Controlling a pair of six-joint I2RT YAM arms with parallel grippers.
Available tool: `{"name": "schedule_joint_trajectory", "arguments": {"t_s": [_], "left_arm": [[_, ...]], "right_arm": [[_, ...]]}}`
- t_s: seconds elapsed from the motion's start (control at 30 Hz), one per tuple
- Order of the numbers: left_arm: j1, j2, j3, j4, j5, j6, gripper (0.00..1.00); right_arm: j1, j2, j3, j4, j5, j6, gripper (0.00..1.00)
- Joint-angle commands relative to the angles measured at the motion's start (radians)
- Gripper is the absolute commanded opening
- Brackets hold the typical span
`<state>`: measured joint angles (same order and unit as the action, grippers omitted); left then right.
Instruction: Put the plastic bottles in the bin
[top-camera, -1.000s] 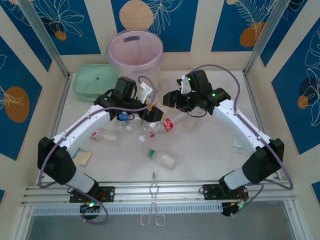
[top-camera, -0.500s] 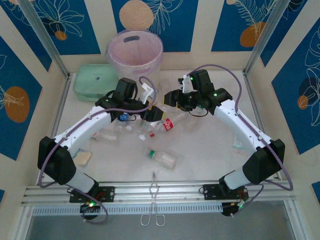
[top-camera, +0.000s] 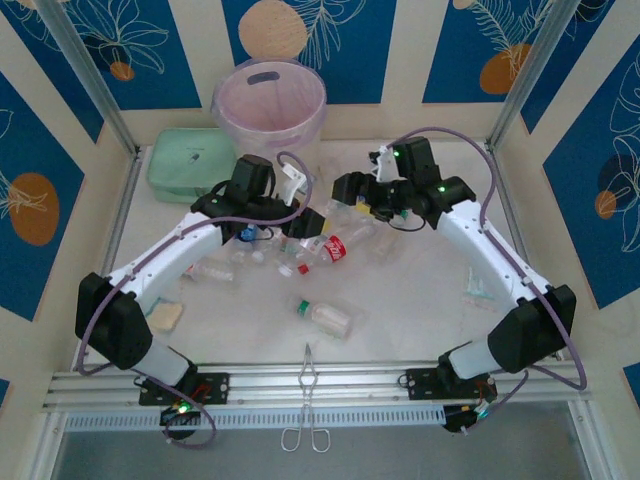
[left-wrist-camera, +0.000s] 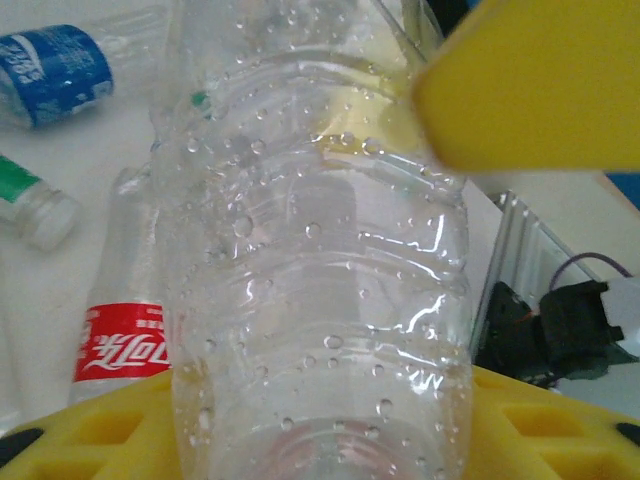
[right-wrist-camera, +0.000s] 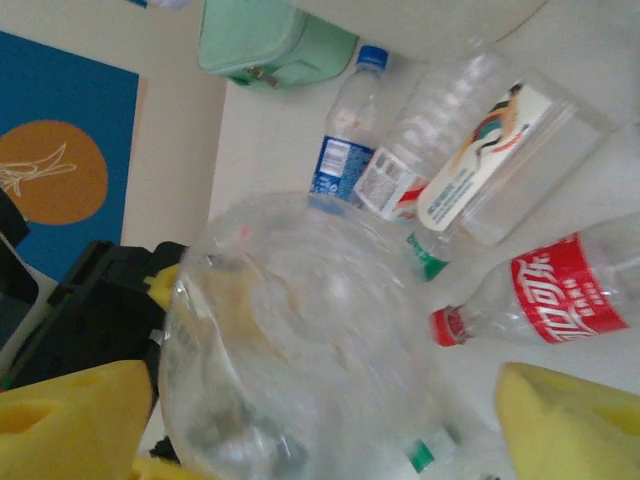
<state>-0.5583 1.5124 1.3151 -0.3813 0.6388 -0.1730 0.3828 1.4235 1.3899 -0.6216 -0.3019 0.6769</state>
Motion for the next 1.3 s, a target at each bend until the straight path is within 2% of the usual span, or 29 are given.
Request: {"name": "schedule_joint_trajectory", "arguments": {"t_s": [0.0, 0.1, 0.17, 0.37, 0.47, 0.57, 0.7, 0.87, 1.1, 1.27], "left_arm": [[0.020, 0.013, 0.058, 0.037, -0.071, -0.031, 0.52], [0.043, 0.030, 0.117, 0.060, -0.120, -0.063, 0.48], [0.061, 0.044, 0.165, 0.071, -0.176, -0.077, 0.40], [0.129, 0.102, 0.382, 0.071, -0.187, -0.056, 0.23], [0.153, 0.132, 0.501, 0.027, -0.326, -0.029, 0.15], [0.197, 0.195, 0.626, -0.007, -0.455, -0.033, 0.00], [0.267, 0.287, 0.741, 0.029, -0.464, -0.096, 0.00], [0.306, 0.387, 0.870, 0.053, -0.509, -0.124, 0.00], [0.311, 0.578, 1.057, 0.022, -0.582, -0.093, 0.00], [0.307, 0.661, 1.100, -0.010, -0.583, -0.052, 0.00]], "right_arm": [[-0.046, -0.071, -0.025, -0.050, 0.006, 0.019, 0.99], [-0.093, -0.131, -0.046, -0.084, 0.049, 0.020, 0.99], [-0.124, -0.172, -0.072, -0.100, 0.070, 0.019, 0.99], [-0.166, -0.282, -0.148, -0.147, 0.104, 0.031, 0.99], [-0.171, -0.326, -0.184, -0.206, 0.182, 0.042, 0.99], [-0.185, -0.362, -0.216, -0.259, 0.252, 0.041, 0.99], [-0.188, -0.422, -0.257, -0.274, 0.289, 0.009, 0.99], [-0.199, -0.468, -0.286, -0.317, 0.317, -0.024, 0.99], [-0.240, -0.479, -0.350, -0.293, 0.285, -0.065, 0.99], [-0.261, -0.480, -0.365, -0.294, 0.278, -0.081, 0.99]]}}
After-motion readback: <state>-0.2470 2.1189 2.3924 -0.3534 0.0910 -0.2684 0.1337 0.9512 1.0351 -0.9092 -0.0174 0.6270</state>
